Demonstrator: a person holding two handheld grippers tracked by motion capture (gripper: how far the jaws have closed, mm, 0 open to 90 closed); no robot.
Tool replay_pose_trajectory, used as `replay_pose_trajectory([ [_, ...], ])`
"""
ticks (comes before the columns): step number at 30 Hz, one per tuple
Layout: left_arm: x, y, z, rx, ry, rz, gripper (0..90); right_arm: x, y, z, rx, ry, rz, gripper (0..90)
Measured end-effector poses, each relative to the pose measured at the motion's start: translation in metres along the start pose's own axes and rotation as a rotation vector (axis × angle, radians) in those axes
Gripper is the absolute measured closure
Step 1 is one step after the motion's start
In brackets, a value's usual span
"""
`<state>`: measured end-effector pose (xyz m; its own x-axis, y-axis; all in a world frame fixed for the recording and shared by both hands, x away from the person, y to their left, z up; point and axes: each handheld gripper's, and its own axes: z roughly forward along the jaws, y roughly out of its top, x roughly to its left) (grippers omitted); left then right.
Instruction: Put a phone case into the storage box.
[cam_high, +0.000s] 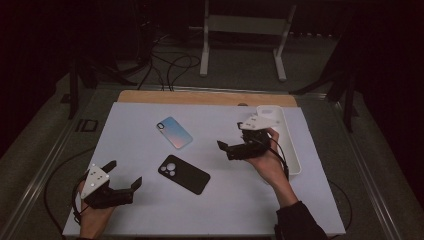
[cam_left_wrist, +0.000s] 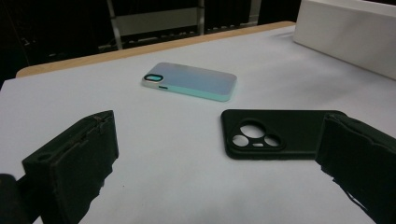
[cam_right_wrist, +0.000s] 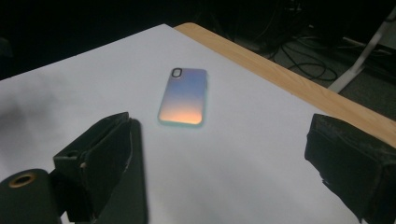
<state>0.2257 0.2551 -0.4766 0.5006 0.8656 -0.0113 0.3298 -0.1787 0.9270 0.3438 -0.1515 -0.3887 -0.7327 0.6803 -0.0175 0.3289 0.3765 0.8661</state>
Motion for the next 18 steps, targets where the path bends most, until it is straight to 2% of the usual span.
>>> replay_pose_trajectory([
  [5,0.000,0.000,0.000,-0.001,0.002,-0.003,0.0,0.005,0.024,0.032,0.070,0.009,-0.026,7.4],
  [10,0.001,0.000,-0.001,-0.002,0.003,-0.005,0.0,0.012,0.041,0.066,0.142,0.016,-0.056,7.4],
  [11,0.002,0.000,-0.001,-0.002,0.003,-0.005,0.0,0.015,0.045,0.079,0.173,0.015,-0.072,7.4],
  [12,0.002,0.000,-0.001,-0.002,0.003,-0.006,0.0,0.015,0.045,0.079,0.173,0.015,-0.072,7.4],
  [16,0.002,0.000,-0.001,-0.004,0.003,-0.008,0.0,0.018,0.049,0.106,0.226,0.021,-0.082,7.4],
  [18,0.002,0.000,-0.001,-0.005,0.003,-0.009,0.0,0.019,0.050,0.118,0.242,0.027,-0.070,7.4],
])
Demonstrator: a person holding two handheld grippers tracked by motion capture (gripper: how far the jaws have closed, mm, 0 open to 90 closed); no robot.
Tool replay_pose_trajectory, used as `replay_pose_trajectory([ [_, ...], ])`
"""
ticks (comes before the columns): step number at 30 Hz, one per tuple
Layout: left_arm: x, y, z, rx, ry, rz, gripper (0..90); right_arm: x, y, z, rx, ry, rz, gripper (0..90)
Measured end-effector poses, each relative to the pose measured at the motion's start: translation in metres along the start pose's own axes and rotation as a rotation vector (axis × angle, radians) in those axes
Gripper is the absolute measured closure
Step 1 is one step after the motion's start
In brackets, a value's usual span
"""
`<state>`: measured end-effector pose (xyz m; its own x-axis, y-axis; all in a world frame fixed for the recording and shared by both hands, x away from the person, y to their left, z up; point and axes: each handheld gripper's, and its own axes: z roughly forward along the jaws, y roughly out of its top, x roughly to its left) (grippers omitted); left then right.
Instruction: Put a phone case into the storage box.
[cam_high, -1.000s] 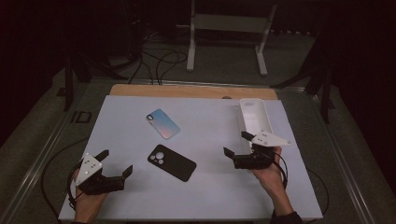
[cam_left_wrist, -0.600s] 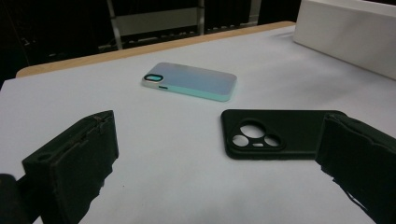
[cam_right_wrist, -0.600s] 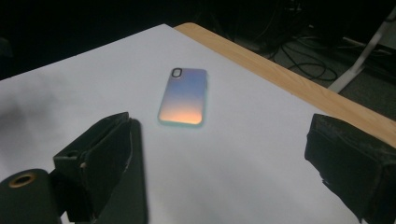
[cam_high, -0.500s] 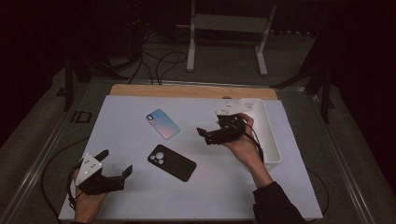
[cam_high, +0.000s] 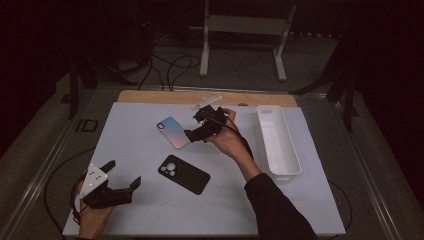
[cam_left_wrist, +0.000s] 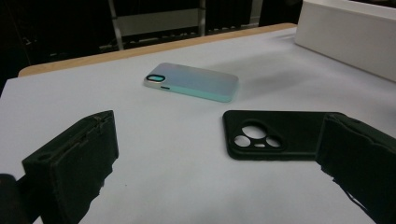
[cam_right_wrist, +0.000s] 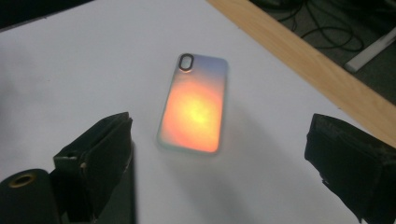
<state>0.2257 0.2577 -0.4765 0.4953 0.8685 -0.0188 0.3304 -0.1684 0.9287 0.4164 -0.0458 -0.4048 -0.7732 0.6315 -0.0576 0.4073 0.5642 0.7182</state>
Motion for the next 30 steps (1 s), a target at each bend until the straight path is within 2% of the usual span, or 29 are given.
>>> replay_pose_trajectory([
  [7,0.000,0.000,0.000,-0.002,0.000,-0.004,0.0,0.002,0.005,0.036,0.063,0.021,-0.011,7.4],
  [15,0.001,0.000,-0.001,-0.003,0.000,-0.006,0.0,0.004,0.002,0.073,0.130,0.035,0.009,7.4],
  [30,0.002,0.000,-0.002,-0.008,-0.002,-0.010,0.0,0.010,-0.004,0.117,0.218,0.049,0.015,7.5],
])
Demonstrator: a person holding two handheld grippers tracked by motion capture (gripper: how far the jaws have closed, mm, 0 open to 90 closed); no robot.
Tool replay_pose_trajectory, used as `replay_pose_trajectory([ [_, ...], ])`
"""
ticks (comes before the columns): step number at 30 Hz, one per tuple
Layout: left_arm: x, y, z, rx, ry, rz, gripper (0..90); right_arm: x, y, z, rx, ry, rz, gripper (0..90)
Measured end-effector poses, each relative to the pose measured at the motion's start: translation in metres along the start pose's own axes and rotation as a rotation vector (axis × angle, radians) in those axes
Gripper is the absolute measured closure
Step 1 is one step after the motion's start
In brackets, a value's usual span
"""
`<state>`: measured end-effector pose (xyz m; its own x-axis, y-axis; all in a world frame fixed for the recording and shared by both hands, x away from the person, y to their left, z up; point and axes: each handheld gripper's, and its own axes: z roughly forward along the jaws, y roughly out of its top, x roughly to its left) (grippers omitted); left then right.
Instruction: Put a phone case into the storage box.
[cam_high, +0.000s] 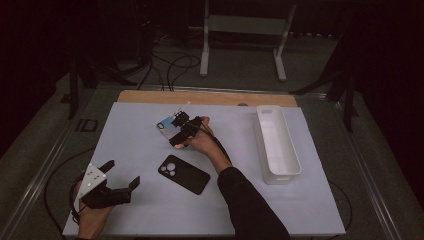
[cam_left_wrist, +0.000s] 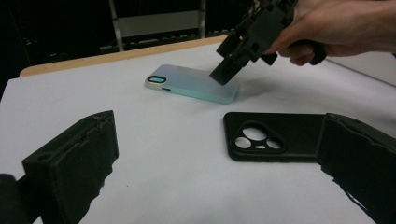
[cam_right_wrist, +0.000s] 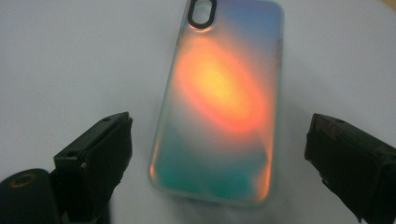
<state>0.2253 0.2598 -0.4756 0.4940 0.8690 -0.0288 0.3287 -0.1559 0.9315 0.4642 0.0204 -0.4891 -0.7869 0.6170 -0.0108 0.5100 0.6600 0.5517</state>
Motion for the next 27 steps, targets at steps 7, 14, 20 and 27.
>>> replay_pose_trajectory([
  [7,0.000,0.000,0.000,0.000,-0.001,0.000,0.0,0.002,0.000,0.011,0.027,-0.001,0.005,7.5],
  [14,0.000,0.000,0.000,0.000,0.000,-0.001,0.0,0.000,-0.001,0.020,0.059,-0.008,0.025,7.6],
  [20,0.000,0.000,-0.001,-0.001,0.000,-0.001,0.0,0.000,-0.002,0.027,0.087,-0.016,0.040,8.3],
  [27,0.002,0.000,-0.002,-0.006,-0.001,-0.017,0.0,-0.001,0.000,0.029,0.127,-0.004,0.048,14.5],
])
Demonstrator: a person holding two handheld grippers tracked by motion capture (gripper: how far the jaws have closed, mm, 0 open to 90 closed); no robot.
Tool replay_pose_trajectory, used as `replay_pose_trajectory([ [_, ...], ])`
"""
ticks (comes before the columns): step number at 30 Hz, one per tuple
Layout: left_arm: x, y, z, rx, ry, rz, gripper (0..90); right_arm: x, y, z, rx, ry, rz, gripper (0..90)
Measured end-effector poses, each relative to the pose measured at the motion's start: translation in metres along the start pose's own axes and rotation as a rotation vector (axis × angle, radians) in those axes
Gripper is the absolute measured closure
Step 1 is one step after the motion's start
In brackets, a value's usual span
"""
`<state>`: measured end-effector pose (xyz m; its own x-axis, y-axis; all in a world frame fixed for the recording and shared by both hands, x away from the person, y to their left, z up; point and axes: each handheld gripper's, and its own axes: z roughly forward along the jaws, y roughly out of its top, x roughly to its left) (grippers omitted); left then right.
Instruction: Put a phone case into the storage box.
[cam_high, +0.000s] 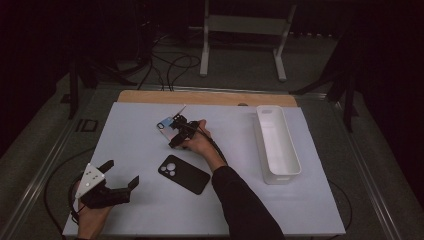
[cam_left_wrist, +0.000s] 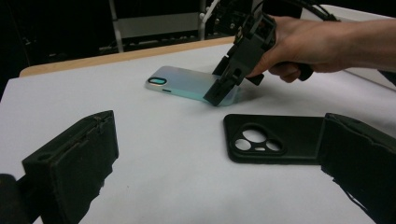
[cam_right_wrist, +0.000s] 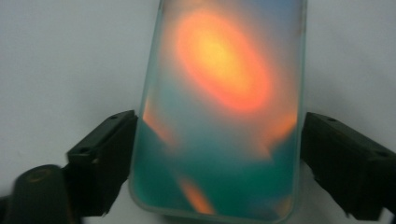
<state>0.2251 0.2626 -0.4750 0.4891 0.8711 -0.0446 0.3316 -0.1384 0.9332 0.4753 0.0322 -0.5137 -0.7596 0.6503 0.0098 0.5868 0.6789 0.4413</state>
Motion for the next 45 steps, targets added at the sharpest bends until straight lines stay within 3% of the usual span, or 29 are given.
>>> replay_pose_trajectory([
  [5,0.000,0.000,-0.001,-0.004,-0.002,-0.005,0.0,0.002,0.003,-0.001,0.022,-0.014,0.021,15.8],
  [12,-0.001,0.000,0.001,0.004,-0.005,-0.007,0.0,0.002,-0.001,-0.003,-0.012,-0.028,0.064,16.5],
  [22,-0.001,-0.001,0.005,0.027,-0.003,-0.007,0.0,-0.001,-0.009,-0.015,-0.073,0.001,0.100,16.7],
  [29,0.000,-0.001,0.006,0.037,0.001,-0.018,0.0,-0.008,-0.016,-0.029,-0.131,0.025,0.137,16.7],
  [38,-0.002,0.003,0.009,0.044,-0.003,-0.043,0.0,-0.012,-0.032,-0.058,-0.216,0.022,0.117,16.7],
  [45,-0.008,0.013,0.014,0.041,-0.015,-0.057,0.0,-0.014,-0.046,-0.087,-0.312,0.023,0.105,16.7],
])
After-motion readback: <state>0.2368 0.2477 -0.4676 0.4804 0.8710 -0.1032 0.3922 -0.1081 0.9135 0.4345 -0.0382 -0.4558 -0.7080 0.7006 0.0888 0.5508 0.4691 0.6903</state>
